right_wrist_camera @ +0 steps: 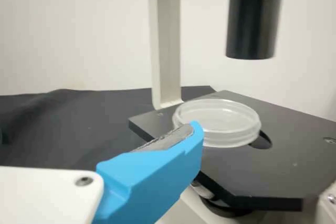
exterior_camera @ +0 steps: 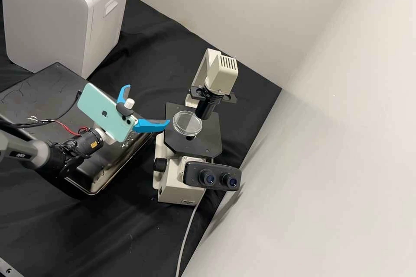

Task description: Place the petri dish on the bench

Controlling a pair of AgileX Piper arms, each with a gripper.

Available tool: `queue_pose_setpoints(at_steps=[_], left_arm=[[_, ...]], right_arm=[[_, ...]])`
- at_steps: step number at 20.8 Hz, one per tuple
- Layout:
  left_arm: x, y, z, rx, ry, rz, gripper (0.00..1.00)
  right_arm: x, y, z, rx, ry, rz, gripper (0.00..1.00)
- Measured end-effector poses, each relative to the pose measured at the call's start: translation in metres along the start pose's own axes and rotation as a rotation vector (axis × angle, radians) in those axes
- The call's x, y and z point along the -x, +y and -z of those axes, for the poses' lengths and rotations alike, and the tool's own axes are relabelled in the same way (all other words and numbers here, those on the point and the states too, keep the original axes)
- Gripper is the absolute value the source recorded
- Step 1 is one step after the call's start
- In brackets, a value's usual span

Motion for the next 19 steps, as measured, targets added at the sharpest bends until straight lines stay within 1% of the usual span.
queue_pose_setpoints(at_steps=[1,3,7,9,12,15,19], left_arm=[[0.0,0.0,0.0,0.0,0.001,0.0,1.0],[0.0,0.0,0.0,-0.001,0.001,0.0,1.0],[0.0,0.0001,0.001,-0.001,0.004,0.0,1.0],[0.0,0.0001,0.001,-0.001,0.004,0.0,1.0],[0.0,0.0001,0.001,-0.001,0.004,0.0,1.0],[0.0,0.0001,0.001,-0.001,0.004,0.0,1.0],[0.0,0.0001,0.001,-0.001,0.004,0.0,1.0]], right_arm=[[-0.001,0.002,-0.003,-0.005,-0.007,-0.004,1.0],[-0.002,0.007,-0.01,-0.024,-0.026,-0.019,1.0],[-0.007,0.018,-0.024,-0.044,-0.063,-0.056,1.0],[-0.009,0.022,-0.028,-0.062,-0.073,-0.069,1.0],[-0.012,0.026,-0.034,-0.054,-0.083,-0.072,1.0],[-0.016,0.029,-0.037,-0.05,-0.083,-0.079,1.0],[-0.026,0.029,-0.041,-0.05,-0.086,-0.081,1.0]])
